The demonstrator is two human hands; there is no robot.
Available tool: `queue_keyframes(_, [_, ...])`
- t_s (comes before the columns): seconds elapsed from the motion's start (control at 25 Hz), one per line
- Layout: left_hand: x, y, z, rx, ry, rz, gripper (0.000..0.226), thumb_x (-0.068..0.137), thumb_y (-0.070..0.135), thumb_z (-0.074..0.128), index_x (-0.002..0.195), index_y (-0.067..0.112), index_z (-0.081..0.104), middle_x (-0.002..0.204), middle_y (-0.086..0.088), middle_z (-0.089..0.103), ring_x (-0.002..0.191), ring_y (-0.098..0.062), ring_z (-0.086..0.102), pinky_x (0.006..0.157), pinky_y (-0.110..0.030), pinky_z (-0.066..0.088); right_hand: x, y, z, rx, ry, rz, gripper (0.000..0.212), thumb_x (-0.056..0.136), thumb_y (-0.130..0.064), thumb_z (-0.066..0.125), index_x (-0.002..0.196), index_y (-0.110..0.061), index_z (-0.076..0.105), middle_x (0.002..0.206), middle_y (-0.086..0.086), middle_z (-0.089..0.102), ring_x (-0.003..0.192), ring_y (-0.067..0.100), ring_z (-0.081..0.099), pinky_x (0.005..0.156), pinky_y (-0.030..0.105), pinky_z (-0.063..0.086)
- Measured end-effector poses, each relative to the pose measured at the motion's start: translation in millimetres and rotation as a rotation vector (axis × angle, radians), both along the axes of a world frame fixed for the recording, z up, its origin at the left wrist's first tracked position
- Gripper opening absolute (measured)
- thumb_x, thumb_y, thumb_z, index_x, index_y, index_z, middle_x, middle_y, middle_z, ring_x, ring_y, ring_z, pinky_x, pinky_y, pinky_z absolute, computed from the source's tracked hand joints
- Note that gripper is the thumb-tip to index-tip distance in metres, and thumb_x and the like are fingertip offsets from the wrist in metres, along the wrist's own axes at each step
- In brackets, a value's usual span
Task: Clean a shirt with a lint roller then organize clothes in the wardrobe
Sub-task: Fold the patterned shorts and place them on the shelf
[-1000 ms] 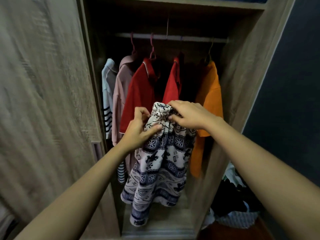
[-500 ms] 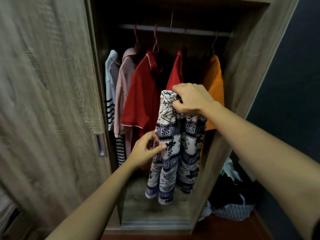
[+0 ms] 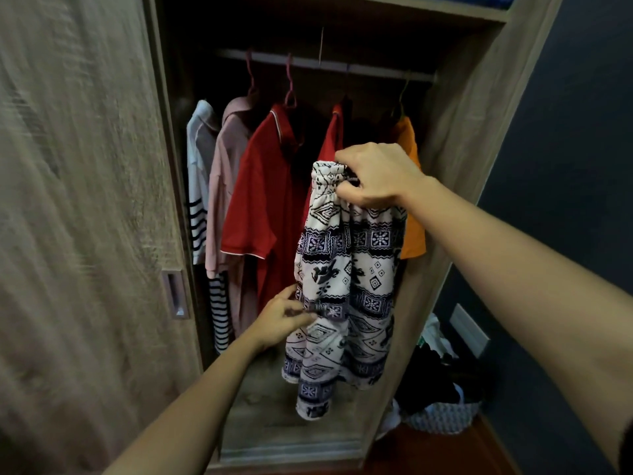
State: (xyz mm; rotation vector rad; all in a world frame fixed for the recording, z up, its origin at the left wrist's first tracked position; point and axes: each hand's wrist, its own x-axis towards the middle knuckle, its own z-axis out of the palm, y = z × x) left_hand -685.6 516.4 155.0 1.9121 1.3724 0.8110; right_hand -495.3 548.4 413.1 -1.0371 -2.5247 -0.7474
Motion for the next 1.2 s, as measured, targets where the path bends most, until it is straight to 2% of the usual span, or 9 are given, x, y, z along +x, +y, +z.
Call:
queue_keyframes(0.2, [0.9, -4.7, -10.3, 0.047, -0.057, 0.047, 0.07, 0.066, 0.061, 0.047, 0.116, 0.015, 0.065, 0.145, -0.002, 0.035, 0.127, -0.006, 0.034, 0.103, -0.017, 0.022, 13.2, 8.5, 1.1, 0.03, -0.023, -0.012, 0.058, 0.074, -0.077, 0.027, 0.082, -0.022, 0.045, 0.098, 0.003, 0.065, 0.091, 0.028, 0.062, 0.063, 0.031, 0.037])
queue_keyframes(0.48, [6.8, -11.2, -29.3, 0.049, 0.086, 0.064, 0.074, 0.07, 0.059, 0.061, 0.13, 0.017, 0.053, 0.143, -0.003, 0.029, 0.124, -0.011, 0.037, 0.113, -0.031, 0.026, 14.5, 8.9, 21.1, 0.107, 0.071, 0.001, 0.055, 0.084, -0.069, 0.037, 0.096, -0.019, 0.056, 0.101, 0.001, 0.065, 0.094, 0.027, 0.062, 0.066, 0.033, 0.042])
queue_keyframes(0.56, [0.3, -8.8, -28.5, 0.046, 0.111, 0.065, 0.054, 0.073, 0.057, 0.061, 0.118, 0.027, 0.063, 0.152, -0.005, 0.017, 0.133, -0.017, 0.026, 0.116, -0.038, 0.019, 16.9, 9.6, 26.3, 0.126, 0.071, 0.007, 0.054, 0.084, -0.069, 0.037, 0.095, -0.019, 0.055, 0.099, 0.001, 0.064, 0.091, 0.027, 0.062, 0.063, 0.03, 0.038])
queue_keyframes(0.64, [-6.5, -6.8, -27.5, 0.017, 0.136, 0.035, 0.006, 0.078, 0.038, 0.071, 0.074, 0.041, 0.068, 0.157, -0.002, -0.001, 0.14, -0.021, 0.009, 0.113, -0.035, 0.012, 17.9, 8.6, 28.5, 0.117, 0.067, 0.033, 0.054, 0.084, -0.067, 0.038, 0.097, -0.019, 0.056, 0.099, 0.0, 0.064, 0.091, 0.025, 0.062, 0.063, 0.029, 0.036])
queue_keyframes(0.72, [-10.1, -3.1, -27.2, 0.003, 0.152, 0.018, 0.037, 0.076, 0.024, 0.075, 0.045, 0.036, 0.057, 0.157, 0.004, -0.009, 0.139, -0.016, 0.006, 0.11, -0.031, 0.013, 17.7, 7.9, 29.5, 0.109, 0.059, 0.048, 0.053, 0.085, -0.065, 0.04, 0.101, -0.018, 0.057, 0.101, -0.001, 0.064, 0.093, 0.023, 0.061, 0.063, 0.027, 0.033])
queue_keyframes(0.84, [-6.6, 2.5, -16.4, -0.008, 0.085, 0.024, 0.023, 0.076, 0.02, 0.074, 0.055, 0.027, 0.065, 0.15, 0.003, 0.026, 0.124, -0.009, 0.029, 0.103, -0.028, 0.026, 16.8, 7.8, 30.1, 0.1, 0.07, 0.03, 0.052, 0.086, -0.064, 0.039, 0.1, -0.017, 0.055, 0.101, 0.0, 0.063, 0.093, 0.024, 0.061, 0.063, 0.028, 0.032])
queue_keyframes(0.92, [-5.5, 4.9, -15.3, -0.035, 0.077, 0.041, 0.02, 0.078, 0.032, 0.067, 0.065, 0.017, 0.063, 0.102, -0.006, 0.062, 0.088, -0.014, 0.054, 0.083, -0.035, 0.046, 18.1, 9.7, 29.8, 0.104, 0.075, -0.003, 0.051, 0.086, -0.065, 0.038, 0.094, -0.017, 0.053, 0.098, 0.0, 0.062, 0.091, 0.024, 0.06, 0.062, 0.03, 0.033])
queue_keyframes(1.0, [-8.4, 7.2, -22.7, -0.045, 0.083, 0.09, 0.019, 0.088, 0.036, 0.057, 0.079, 0.02, 0.057, 0.085, -0.013, 0.066, 0.079, -0.024, 0.062, 0.076, -0.036, 0.048, 21.6, 14.7, 28.1, 0.115, 0.102, -0.077, 0.052, 0.086, -0.067, 0.036, 0.091, -0.017, 0.05, 0.097, -0.001, 0.061, 0.091, 0.024, 0.06, 0.061, 0.031, 0.035])
queue_keyframes(1.2, [-27.4, -4.4, -44.2, -0.039, 0.077, 0.17, 0.041, 0.092, 0.045, 0.042, 0.112, 0.013, 0.059, 0.1, -0.008, 0.067, 0.093, -0.024, 0.061, 0.085, -0.034, 0.046, 33.4, 33.0, 11.5, 0.05, 0.271, -0.317, 0.055, 0.084, -0.072, 0.031, 0.084, -0.019, 0.047, 0.097, 0.002, 0.062, 0.092, 0.026, 0.06, 0.065, 0.036, 0.042])
